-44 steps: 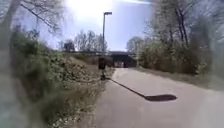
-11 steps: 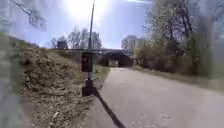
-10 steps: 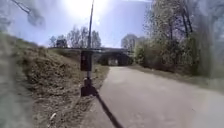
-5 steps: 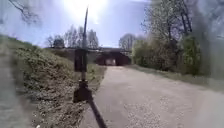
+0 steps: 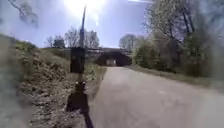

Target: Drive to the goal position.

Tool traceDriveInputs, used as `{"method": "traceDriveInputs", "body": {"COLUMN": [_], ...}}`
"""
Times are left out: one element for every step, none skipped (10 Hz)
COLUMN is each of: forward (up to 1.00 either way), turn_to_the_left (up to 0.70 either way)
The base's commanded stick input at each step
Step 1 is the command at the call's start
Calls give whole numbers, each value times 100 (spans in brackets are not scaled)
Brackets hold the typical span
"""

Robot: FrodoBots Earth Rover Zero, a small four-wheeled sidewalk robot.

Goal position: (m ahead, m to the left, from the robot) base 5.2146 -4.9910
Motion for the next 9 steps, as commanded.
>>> {"method": "traceDriveInputs", "body": {"forward": [70,70,70,70,70,70,70,70,70], "turn_to_the_left": [0,0,14,14,14,0,0,0,0]}}
